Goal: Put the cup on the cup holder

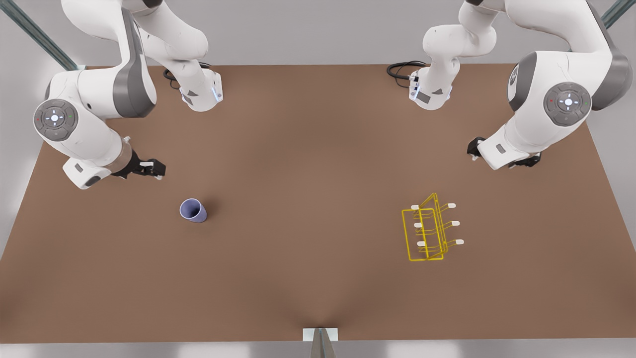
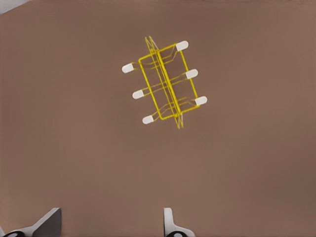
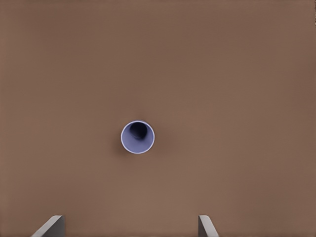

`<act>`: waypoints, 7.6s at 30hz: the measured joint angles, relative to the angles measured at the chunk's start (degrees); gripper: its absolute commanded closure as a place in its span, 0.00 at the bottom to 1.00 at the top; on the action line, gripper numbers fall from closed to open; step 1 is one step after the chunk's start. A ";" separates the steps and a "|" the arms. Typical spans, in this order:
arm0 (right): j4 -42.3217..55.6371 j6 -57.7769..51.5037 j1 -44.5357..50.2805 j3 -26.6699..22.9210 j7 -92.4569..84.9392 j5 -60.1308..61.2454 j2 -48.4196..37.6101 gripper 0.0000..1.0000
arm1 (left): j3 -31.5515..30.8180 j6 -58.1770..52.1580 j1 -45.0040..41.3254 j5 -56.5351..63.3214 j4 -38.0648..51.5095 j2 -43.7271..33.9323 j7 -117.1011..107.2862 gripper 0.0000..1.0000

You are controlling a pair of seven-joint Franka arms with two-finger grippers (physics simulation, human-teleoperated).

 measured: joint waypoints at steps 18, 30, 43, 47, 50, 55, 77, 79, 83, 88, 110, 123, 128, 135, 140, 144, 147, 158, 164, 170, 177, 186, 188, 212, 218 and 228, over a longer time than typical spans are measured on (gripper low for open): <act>-29.11 31.26 5.36 0.38 5.01 2.42 10.63 0.00 | -0.04 -0.13 -0.14 0.07 0.00 -0.11 1.02 0.00; -36.60 44.63 2.85 0.33 5.74 1.17 7.53 0.00 | -0.03 -0.65 -0.21 0.07 0.00 -0.11 1.32 0.00; -34.96 48.72 1.35 0.32 4.50 1.07 9.22 0.00 | -0.04 -0.97 -0.26 0.07 0.00 -0.11 1.48 0.00; -33.95 48.98 0.54 0.29 4.18 1.08 10.86 0.00 | -0.04 -1.02 -0.26 0.07 0.00 -0.11 1.51 0.00; -33.88 49.09 0.57 0.29 3.97 1.08 11.31 0.00 | -0.04 -1.05 -0.26 0.07 0.00 -0.11 1.53 0.00; -33.87 49.19 0.68 0.29 3.67 1.08 12.06 0.00 | -0.04 -1.08 -0.26 0.07 0.00 -0.09 1.56 0.00; -32.64 48.52 1.08 0.29 2.46 1.66 16.42 0.58 | -0.04 -1.09 -0.28 0.07 0.00 -0.02 1.62 0.00; -32.63 48.12 1.00 0.29 2.41 1.50 16.46 0.74 | -0.04 -1.09 -0.26 0.07 0.00 -0.02 1.62 0.00; -32.44 47.58 0.53 0.28 1.66 1.58 16.66 0.79 | -0.04 -1.09 -0.25 0.06 0.00 -0.02 1.62 0.00; -27.92 43.56 0.86 0.31 0.98 1.59 16.59 0.79 | -0.04 -1.10 -0.26 0.07 0.00 -0.02 1.63 0.00; 35.56 22.83 23.45 4.05 -8.42 68.70 56.68 0.79 | -0.04 -1.27 -0.52 0.07 0.00 0.77 1.63 0.00; 31.15 16.92 31.10 3.90 -22.22 79.38 60.70 0.79 | -0.04 -1.03 -0.52 0.07 0.00 1.19 1.64 0.00; 31.09 19.45 33.06 1.66 -27.11 79.55 61.85 0.79 | -0.04 -0.98 -0.52 0.04 0.00 1.49 1.64 0.00; 31.06 21.49 34.30 -0.01 -32.09 79.38 62.24 0.79 | -0.04 -0.71 -0.52 -0.01 0.00 2.02 1.64 0.00; 30.98 22.16 35.97 -2.92 -34.58 79.17 62.37 0.73 | -0.04 0.00 -0.50 -0.01 0.00 2.80 1.64 0.00; 30.95 22.73 36.25 -3.39 -36.26 79.07 62.88 0.68 | -0.03 0.58 -0.46 0.04 0.00 3.63 1.64 0.00; 30.92 23.18 36.29 -3.42 -37.37 79.05 63.08 0.64 | 0.01 1.08 -0.42 0.09 0.00 4.50 1.64 0.00; 27.27 25.35 34.23 -3.36 -40.47 78.82 62.83 0.00 | 0.03 2.33 -0.44 0.11 0.06 5.34 1.64 0.00; 20.15 24.80 26.78 -3.34 -42.74 74.28 57.94 0.00 | -0.23 3.73 -3.78 0.03 0.18 6.01 1.63 0.00; 19.56 16.56 15.02 -3.18 -42.66 60.75 47.60 0.00 | -0.33 8.54 -17.22 -8.32 2.24 18.18 5.04 0.00; 6.82 -1.22 5.49 -2.73 -30.53 12.22 1.71 0.00 | -0.33 33.38 -23.65 -7.62 -22.04 20.59 12.61 0.00; 6.83 -7.14 0.90 -3.17 -18.54 1.87 -0.36 0.00 | -0.42 58.28 -25.43 -5.58 -25.83 20.93 20.10 0.00; 6.81 -7.85 0.26 -3.22 -16.62 1.38 0.02 0.00 | -0.37 60.68 -25.73 -5.59 -25.85 21.25 21.28 0.00; 9.02 -8.16 0.57 -2.76 -4.22 0.29 0.56 0.00 | 1.42 63.12 -25.53 -5.50 -27.10 25.02 21.55 0.00; 9.10 -7.97 0.66 -2.75 -2.91 0.28 0.67 0.00 | 1.42 62.99 -25.48 -5.69 -25.77 27.11 18.96 0.00; 9.05 -7.88 0.76 -2.72 -1.50 0.27 0.69 0.00 | 1.42 63.00 -25.39 -5.99 -23.67 30.78 15.80 0.00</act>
